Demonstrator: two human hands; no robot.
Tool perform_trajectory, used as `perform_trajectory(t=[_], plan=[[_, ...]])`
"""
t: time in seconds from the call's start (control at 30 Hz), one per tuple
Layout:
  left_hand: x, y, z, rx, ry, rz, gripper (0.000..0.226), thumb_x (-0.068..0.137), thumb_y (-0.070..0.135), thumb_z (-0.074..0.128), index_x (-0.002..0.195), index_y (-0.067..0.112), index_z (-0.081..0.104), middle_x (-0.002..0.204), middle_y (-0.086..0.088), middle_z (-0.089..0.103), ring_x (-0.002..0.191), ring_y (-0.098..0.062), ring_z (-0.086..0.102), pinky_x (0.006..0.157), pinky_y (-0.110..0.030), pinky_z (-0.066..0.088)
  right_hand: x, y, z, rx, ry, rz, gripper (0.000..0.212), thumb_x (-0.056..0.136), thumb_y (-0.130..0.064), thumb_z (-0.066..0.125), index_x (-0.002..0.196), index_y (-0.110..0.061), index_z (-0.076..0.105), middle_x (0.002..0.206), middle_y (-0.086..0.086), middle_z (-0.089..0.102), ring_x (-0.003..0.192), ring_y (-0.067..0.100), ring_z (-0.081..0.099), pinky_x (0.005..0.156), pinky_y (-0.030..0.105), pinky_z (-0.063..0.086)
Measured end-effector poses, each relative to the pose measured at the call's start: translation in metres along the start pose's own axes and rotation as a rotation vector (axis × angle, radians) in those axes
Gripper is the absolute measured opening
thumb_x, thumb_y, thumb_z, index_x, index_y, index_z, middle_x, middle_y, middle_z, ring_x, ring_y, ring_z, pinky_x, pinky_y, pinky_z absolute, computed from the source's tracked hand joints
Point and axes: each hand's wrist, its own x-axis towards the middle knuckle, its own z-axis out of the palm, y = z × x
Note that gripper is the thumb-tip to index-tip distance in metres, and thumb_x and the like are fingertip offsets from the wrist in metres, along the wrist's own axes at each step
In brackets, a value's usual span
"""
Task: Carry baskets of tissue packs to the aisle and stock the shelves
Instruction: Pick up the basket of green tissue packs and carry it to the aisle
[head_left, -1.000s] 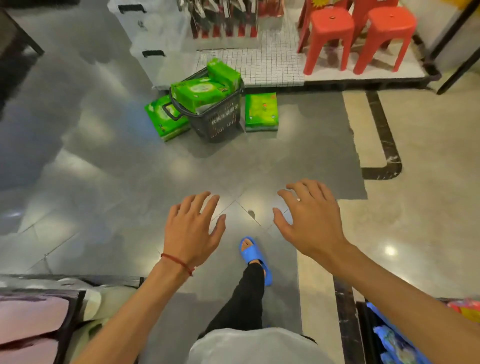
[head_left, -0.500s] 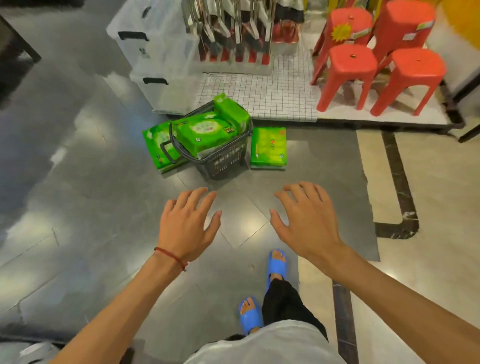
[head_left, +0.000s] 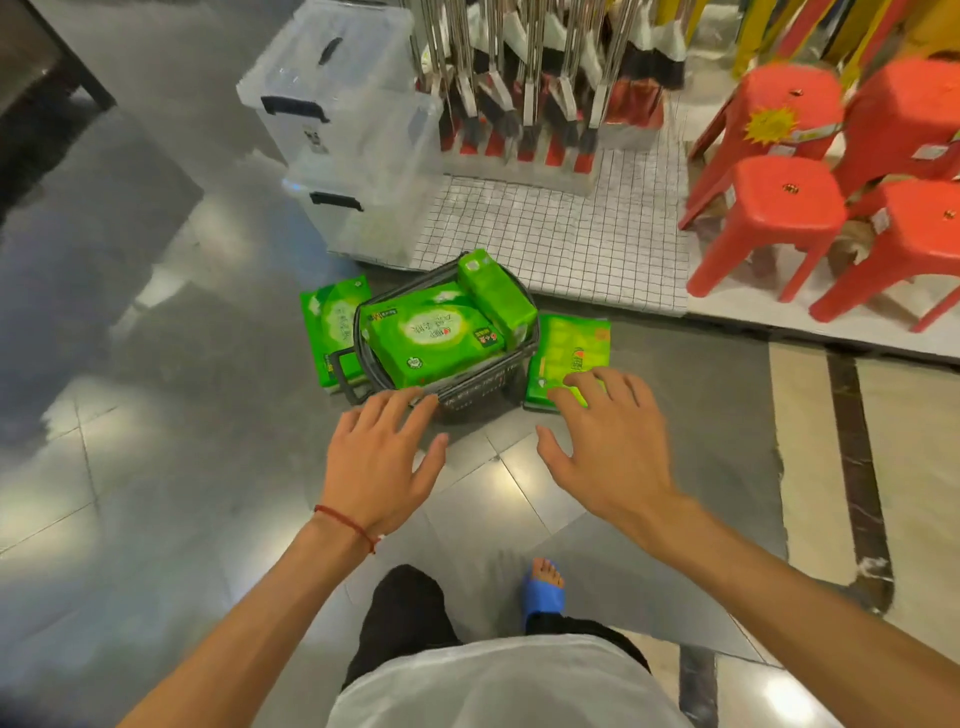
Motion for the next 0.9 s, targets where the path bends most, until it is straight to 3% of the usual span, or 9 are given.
perform_trajectory(t=[0.3,0.53,0.73,0.9], plan=[[0.132,-0.140,0.018,-0.062,0.050,0.125,0.047,0.095,0.046,0.052,0.130,0.017,0.065,0.130,-0.006,0.065,0.113,-0.030,0.061,0.081,-0.042,0.050,0.111,-0.065,0.039,-0.019,0.020,0.189,0.044,0.089,-0.048,0.053,0.112,-0.018,0.075,0.117,0.007,0.070,0.116,0.036,0.061,0.099,0.046,0.042],[0.204,-0.249,0.012,-0.007,-0.009,0.387,0.049,0.097,0.049,0.046,0.131,0.019,0.064,0.131,-0.006,0.063,0.116,-0.031,0.059,0.088,-0.043,0.046,0.162,-0.145,0.047,-0.001,-0.008,0.443,0.047,0.090,-0.048,0.051,0.113,-0.016,0.076,0.119,0.009,0.072,0.115,0.036,0.062,0.100,0.047,0.043],[0.275,-0.279,0.019,0.020,-0.037,0.541,0.049,0.096,0.050,0.049,0.132,0.020,0.064,0.134,-0.004,0.062,0.120,-0.029,0.057,0.093,-0.044,0.044,0.197,-0.160,0.062,0.015,0.033,0.570,0.044,0.092,-0.047,0.055,0.117,-0.016,0.075,0.123,0.008,0.069,0.121,0.036,0.060,0.105,0.049,0.044],[0.335,-0.281,0.023,0.066,-0.059,0.633,0.049,0.096,0.050,0.046,0.132,0.020,0.063,0.136,-0.004,0.060,0.123,-0.028,0.056,0.096,-0.044,0.044,0.233,-0.139,0.071,0.019,0.165,0.605,0.035,0.093,-0.040,0.061,0.112,-0.014,0.075,0.125,0.010,0.069,0.121,0.037,0.060,0.103,0.048,0.043]])
